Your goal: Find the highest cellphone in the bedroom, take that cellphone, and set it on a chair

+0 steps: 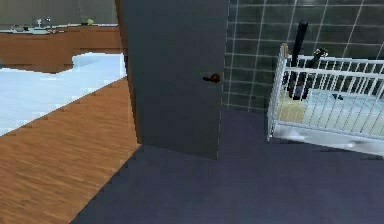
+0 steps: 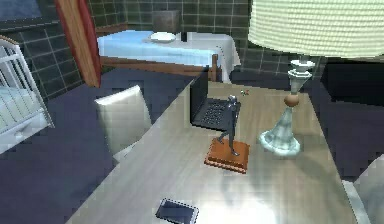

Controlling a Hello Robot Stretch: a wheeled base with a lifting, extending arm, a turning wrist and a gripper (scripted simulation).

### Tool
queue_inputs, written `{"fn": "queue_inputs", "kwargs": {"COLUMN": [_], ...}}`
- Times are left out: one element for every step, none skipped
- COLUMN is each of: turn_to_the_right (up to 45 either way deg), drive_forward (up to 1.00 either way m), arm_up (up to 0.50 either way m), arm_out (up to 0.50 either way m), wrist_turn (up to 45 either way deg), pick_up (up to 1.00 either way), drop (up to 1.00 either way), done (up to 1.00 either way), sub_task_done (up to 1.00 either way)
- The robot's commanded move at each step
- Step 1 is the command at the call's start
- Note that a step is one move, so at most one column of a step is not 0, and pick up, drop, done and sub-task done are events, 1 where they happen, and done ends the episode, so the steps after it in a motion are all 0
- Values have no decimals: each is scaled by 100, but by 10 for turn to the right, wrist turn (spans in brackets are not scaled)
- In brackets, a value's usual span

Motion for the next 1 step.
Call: {"fn": "queue_inputs", "kwargs": {"turn_to_the_right": [0], "drive_forward": [35], "arm_up": [0], "arm_out": [0], "wrist_turn": [0], "pick_up": [0], "drop": [0], "done": [0], "sub_task_done": [0]}}
